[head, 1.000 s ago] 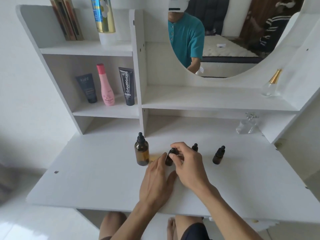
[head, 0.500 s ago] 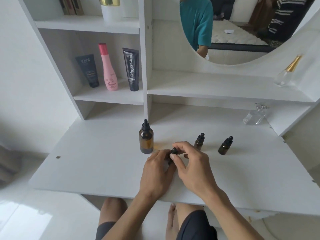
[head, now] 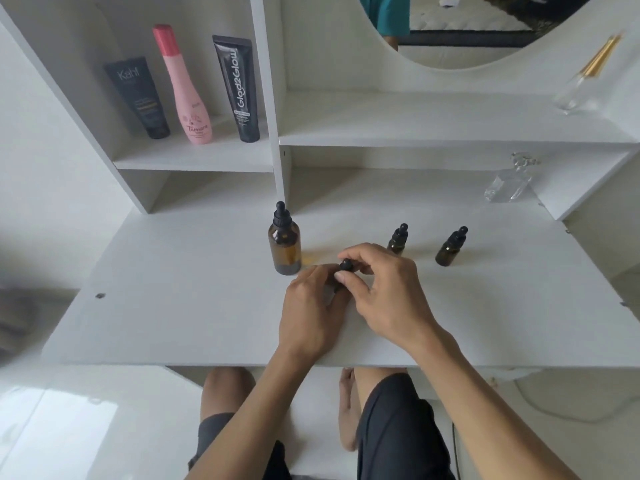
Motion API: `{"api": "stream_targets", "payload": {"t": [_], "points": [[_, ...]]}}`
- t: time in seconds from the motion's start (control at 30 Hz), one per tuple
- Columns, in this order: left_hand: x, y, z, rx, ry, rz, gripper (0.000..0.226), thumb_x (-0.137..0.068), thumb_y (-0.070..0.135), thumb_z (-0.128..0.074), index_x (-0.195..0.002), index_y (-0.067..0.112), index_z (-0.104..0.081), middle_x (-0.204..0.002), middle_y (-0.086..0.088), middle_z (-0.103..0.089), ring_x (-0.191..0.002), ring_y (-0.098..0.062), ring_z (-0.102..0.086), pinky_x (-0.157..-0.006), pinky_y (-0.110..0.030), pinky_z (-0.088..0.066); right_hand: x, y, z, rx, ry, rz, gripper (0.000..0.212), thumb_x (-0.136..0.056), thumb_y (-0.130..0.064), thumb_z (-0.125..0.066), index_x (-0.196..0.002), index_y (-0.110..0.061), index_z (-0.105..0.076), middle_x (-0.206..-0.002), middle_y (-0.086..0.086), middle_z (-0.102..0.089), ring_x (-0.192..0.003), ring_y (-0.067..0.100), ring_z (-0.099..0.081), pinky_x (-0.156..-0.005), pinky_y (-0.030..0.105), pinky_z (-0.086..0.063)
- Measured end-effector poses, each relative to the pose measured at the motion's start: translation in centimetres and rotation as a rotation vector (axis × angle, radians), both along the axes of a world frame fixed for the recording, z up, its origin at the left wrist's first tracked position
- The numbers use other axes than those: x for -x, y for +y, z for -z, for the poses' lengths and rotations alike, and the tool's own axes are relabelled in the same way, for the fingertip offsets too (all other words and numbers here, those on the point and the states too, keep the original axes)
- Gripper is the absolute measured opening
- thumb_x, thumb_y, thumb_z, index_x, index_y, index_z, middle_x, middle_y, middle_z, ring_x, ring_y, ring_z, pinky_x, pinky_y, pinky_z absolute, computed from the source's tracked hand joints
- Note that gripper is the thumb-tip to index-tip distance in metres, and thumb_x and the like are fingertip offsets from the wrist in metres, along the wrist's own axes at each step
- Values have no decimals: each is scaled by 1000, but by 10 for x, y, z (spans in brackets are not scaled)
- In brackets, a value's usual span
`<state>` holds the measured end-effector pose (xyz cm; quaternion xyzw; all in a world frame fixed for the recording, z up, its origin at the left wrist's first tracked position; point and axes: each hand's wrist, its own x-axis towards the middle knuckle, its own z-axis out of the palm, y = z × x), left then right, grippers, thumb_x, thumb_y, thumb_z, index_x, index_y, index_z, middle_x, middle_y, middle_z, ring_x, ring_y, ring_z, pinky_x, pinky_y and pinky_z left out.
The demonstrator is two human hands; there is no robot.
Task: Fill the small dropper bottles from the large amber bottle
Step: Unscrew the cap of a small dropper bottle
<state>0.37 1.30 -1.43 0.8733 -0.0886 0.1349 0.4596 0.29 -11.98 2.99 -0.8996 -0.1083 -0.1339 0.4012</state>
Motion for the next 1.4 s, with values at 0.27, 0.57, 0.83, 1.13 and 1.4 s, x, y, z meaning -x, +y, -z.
{"api": "stream_targets", "payload": {"t": [0.27,0.57,0.83,1.13,1.4], "points": [[3,1,-1,17,-22,19,20,-86,15,-63,-105,16,-70,-88,10,-66,-83,-16,-61,-74,-27,-48,-3,-4,-11,39,92,-42,25,-87,-19,-76,-111,-17,-72,-103,-6,-72,-93,3,-66,-85,4,-45],[4,0,-2,42,34,6,17,-87,18,-67,-104,19,-70,-89,8,-69,-83,-11,-61,-74,-21,-45,-6,-6,-14,13,161,-52,28,-88,-13,-74,-115,-20,-72,-103,-10,-73,-96,-2,-64,-78,-2,-40],[4,-1,-3,59,45,-7,18,-86,20,-72,-104,19,-71,-90,7,-70,-83,-9,-61,-73,-14,-44,-4,-7,-13,-37,94,12,22,-83,-13,-79,-104,-13,-73,-93,-1,-71,-84,7,-64,-71,3,-42],[5,0,0,62,46,1,21,-87,20,-67,-107,22,-71,-93,8,-71,-86,-9,-63,-75,-20,-47,-3,-3,-5,-50,101,22,19,-83,-19,-80,-101,-15,-73,-92,-5,-71,-85,8,-65,-69,12,-45],[5,1,0,69,50,2,20,-87,23,-64,-106,23,-71,-95,7,-71,-88,-11,-64,-77,-28,-51,-3,-2,-4,-45,95,23,21,-82,-22,-81,-101,-16,-73,-93,-4,-69,-83,6,-65,-70,12,-49]]}}
